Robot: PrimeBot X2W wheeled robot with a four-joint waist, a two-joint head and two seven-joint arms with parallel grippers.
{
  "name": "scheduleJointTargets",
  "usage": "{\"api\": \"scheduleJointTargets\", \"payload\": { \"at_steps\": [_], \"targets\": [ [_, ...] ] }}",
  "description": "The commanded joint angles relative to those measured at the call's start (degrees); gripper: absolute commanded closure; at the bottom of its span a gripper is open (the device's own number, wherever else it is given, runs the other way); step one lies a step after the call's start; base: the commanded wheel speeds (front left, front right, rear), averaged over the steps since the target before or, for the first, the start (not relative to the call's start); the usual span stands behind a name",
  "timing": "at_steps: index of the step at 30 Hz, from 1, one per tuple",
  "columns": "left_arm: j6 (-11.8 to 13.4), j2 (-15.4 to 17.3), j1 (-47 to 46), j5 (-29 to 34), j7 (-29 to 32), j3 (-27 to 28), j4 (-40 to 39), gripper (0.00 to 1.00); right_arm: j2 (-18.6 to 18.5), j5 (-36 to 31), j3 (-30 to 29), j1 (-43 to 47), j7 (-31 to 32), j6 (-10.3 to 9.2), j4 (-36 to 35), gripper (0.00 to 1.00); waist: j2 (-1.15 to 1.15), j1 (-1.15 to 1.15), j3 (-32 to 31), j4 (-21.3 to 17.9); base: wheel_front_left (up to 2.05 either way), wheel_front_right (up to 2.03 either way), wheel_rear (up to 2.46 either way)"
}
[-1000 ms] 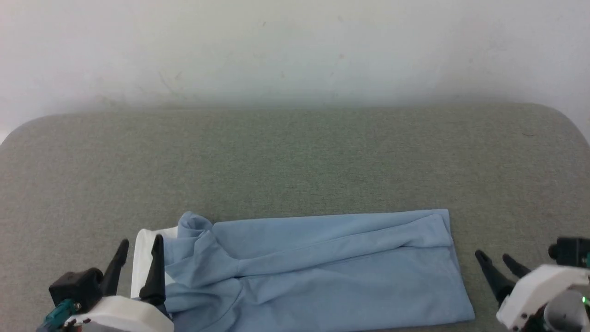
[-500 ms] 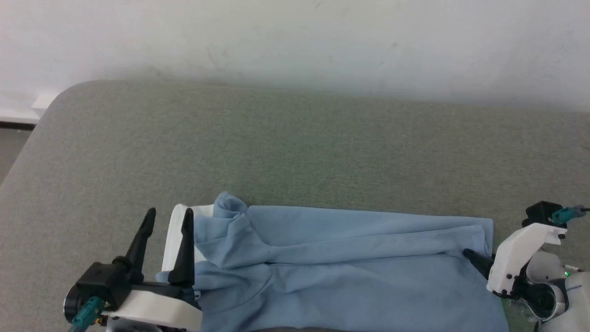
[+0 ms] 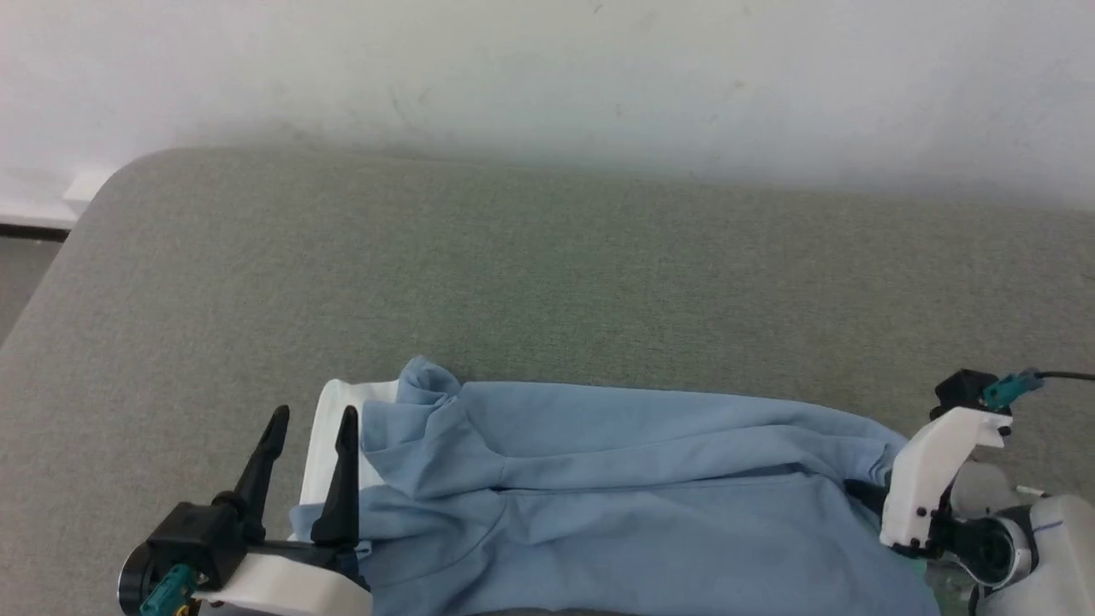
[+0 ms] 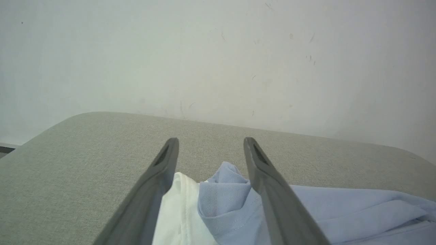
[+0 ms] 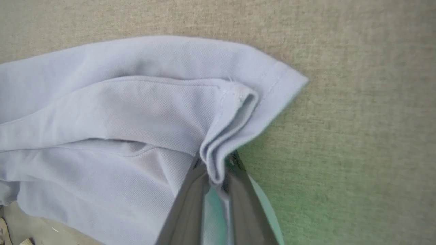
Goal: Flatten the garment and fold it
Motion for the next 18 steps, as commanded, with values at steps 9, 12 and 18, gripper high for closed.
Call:
{"api": "scheduleJointTargets", "payload": {
  "at_steps": [9,12,18],
  "targets": [
    [0.3,1.0,2.6,0.6,-0.2,0.8,0.0,0.0,-3.5,1.1,-3.6,8.5,-3.3,-0.02,-14.0,1.0,0.0,0.0,-3.2,-3.8,0.0,0.0,0.0],
    [0.5,1.2,3.1,0.6,0.0,0.7,-0.2,0.0,-3.9,0.4,-8.7,11.5,-1.9,-0.02,-16.7,1.0,0.0,0.0,-3.6,-4.3,0.0,0.0,0.0],
    [0.5,1.4,3.6,0.4,0.1,0.4,-0.2,0.0,-2.9,-2.8,-19.2,15.6,0.7,-0.02,-20.6,1.0,0.0,0.0,-4.1,-4.5,0.0,0.0,0.0]
  ]
}}
